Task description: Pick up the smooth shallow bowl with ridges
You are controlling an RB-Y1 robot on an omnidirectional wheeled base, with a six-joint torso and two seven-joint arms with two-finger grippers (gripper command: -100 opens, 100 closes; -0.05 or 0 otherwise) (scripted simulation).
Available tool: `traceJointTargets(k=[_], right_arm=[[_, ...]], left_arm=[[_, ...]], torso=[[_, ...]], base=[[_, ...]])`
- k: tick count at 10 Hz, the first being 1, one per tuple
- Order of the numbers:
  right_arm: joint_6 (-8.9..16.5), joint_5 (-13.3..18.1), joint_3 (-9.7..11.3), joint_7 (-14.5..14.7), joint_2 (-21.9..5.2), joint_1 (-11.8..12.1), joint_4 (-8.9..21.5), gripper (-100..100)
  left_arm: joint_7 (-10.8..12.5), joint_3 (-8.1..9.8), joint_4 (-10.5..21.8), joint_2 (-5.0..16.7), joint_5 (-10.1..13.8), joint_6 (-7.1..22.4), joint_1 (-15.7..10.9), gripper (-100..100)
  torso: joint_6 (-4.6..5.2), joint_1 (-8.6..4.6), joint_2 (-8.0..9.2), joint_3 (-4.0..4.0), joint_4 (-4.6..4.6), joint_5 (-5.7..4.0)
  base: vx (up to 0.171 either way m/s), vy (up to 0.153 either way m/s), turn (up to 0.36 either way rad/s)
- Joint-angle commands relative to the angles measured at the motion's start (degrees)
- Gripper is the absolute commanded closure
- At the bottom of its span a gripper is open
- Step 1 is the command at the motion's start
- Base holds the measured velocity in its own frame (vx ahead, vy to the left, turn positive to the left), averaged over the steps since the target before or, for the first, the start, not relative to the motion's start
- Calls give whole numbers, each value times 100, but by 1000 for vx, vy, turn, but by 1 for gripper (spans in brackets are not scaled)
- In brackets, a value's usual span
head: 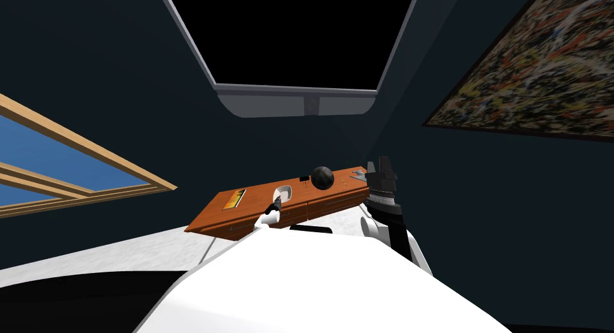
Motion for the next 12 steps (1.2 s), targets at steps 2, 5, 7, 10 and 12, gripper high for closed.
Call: traceJointTargets(k=[2, 5, 7, 10, 12], right_arm=[[0, 0, 0, 0, 0, 0, 0, 0], [0, 0, 0, 0, 0, 0, 0, 0], [0, 0, 0, 0, 0, 0, 0, 0], [0, 0, 0, 0, 0, 0, 0, 0], [0, 0, 0, 0, 0, 0, 0, 0]], left_arm=[[58, 55, 453, 87, 3, -203, -255, -100], [122, 112, 980, 187, 11, -440, -542, -100], [144, 131, 1155, 221, 14, -519, -637, -100], [143, 123, 1101, 218, 16, -497, -616, 100], [143, 122, 1099, 217, 16, -497, -618, 100]], torso=[[0, 0, 0, 0, 0, 0], [0, 0, -1, 0, 0, 0], [0, 0, 0, 0, 0, 0], [-1, 0, -2, -1, -1, 0], [-3, -3, -1, -1, -2, -1]], base=[[-9, -1, -30], [-7, 0, -29], [-4, -1, -14], [0, 0, 0], [0, 0, 0]])
